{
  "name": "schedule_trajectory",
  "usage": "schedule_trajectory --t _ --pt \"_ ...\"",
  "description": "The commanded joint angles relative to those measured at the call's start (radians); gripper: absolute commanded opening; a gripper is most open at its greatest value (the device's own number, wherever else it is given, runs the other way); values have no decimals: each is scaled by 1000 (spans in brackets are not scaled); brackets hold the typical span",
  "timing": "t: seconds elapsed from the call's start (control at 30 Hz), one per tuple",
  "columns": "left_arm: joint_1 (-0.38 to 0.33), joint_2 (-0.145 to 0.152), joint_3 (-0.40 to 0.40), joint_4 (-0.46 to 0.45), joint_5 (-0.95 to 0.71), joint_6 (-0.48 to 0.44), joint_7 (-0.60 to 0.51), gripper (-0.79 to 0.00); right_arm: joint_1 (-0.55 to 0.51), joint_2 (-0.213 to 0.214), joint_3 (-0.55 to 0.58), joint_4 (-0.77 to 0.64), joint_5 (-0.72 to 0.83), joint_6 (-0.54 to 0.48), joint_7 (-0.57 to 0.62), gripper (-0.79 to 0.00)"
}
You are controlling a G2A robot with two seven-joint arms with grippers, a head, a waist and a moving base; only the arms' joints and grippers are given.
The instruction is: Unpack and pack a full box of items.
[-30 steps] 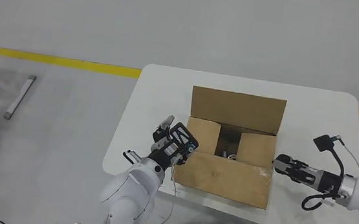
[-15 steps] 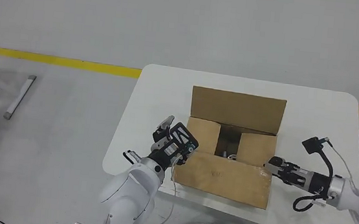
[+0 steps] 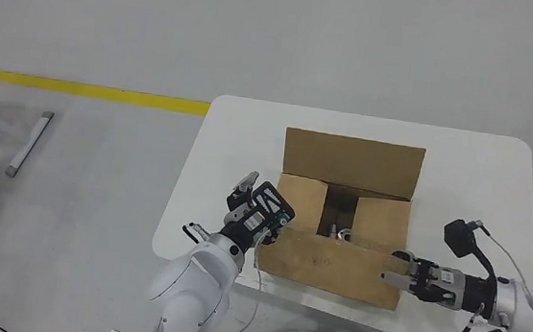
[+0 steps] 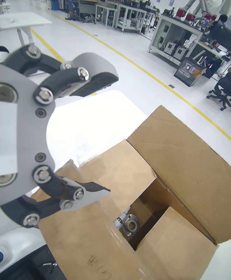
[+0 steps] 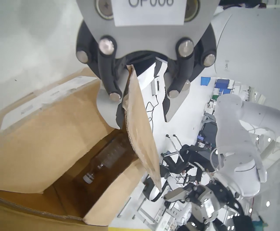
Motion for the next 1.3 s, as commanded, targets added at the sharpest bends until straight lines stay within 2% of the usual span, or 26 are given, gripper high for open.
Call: schedule_trajectory --t 0.0,0.07,0.17,0.2,0.27,0.33,0.43,0.47,0.5,0.6,0.83,0.93,1.1,1.17,1.27 --pt "0 0 0 0 0 0 0 0 -30 0 13 -8 -29 -43 -26 -277" --pt "0 0 0 0 0 0 0 0 -55 0 16 -15 -44 -76 -52 -332" --pt "0 0 0 0 0 0 0 0 -89 0 16 -27 -75 -127 -82 -357" --pt "0 0 0 0 0 0 0 0 -101 0 14 -33 -79 -150 -93 -256" --pt "0 0 0 0 0 0 0 0 -125 0 17 -40 -85 -188 -117 -200" --pt "2 1 -1 2 1 9 10 0 -146 0 23 -43 -93 -226 -138 -102" --pt "-4 5 4 -3 2 7 18 0 -176 -1 39 -43 -119 -283 -195 -126" --pt "-7 6 6 -5 -1 7 16 0 -183 -1 41 -43 -124 -294 -205 -166" --pt "-11 6 10 -5 -16 3 13 0 -192 -1 43 -42 -129 -308 -220 -169" --pt "-32 6 28 -2 -56 -28 -18 0 -215 -2 47 -40 -154 -341 -255 -200" --pt "-101 5 81 31 -125 -61 -103 0 -249 -2 42 -46 -209 -396 -321 -326" --pt "-119 5 101 43 -159 -76 -142 0 -262 -1 46 -50 -226 -409 -346 -317" --pt "-130 6 122 37 -243 -111 -206 0 -273 2 50 -56 -254 -416 -360 -363" --pt "-128 8 122 28 -274 -126 -229 0 -278 5 48 -63 -261 -416 -356 -339" --pt "-118 12 124 8 -317 -145 -256 0 -283 9 47 -69 -262 -416 -355 -240"
